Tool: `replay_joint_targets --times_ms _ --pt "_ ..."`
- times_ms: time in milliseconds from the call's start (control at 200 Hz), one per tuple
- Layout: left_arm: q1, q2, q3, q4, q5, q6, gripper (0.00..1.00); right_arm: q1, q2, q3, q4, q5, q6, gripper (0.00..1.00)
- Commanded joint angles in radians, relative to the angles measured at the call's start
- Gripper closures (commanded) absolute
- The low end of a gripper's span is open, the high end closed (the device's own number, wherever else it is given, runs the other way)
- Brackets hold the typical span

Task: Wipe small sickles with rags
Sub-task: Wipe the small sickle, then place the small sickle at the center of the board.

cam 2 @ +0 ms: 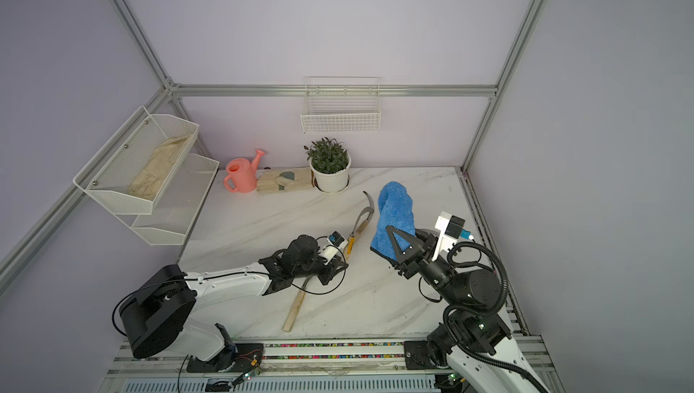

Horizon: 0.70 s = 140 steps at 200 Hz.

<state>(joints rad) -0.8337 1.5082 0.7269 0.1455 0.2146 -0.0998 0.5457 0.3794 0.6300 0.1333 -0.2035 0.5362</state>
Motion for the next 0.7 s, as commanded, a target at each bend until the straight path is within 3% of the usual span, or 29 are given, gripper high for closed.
replay_joint_targets --times_ms 0,170,555,695 --pt "-0.022 0.038 0.107 -0.022 -0.015 0.050 1.00 0.005 -0.035 0.027 -0.117 0.065 -0.013 1.00" --pt "-0.100 0.156 0.219 -0.151 -0.157 0.113 1.00 0.005 -0.012 0.072 -0.236 0.150 -0.011 1.00" --pt "-0.150 0.375 0.417 -0.348 -0.238 0.158 1.00 0.006 0.171 0.060 -0.446 0.620 0.046 1.00" --pt "-0.156 0.400 0.442 -0.370 -0.242 0.167 1.00 0.005 0.184 0.001 -0.464 0.703 0.077 1.00"
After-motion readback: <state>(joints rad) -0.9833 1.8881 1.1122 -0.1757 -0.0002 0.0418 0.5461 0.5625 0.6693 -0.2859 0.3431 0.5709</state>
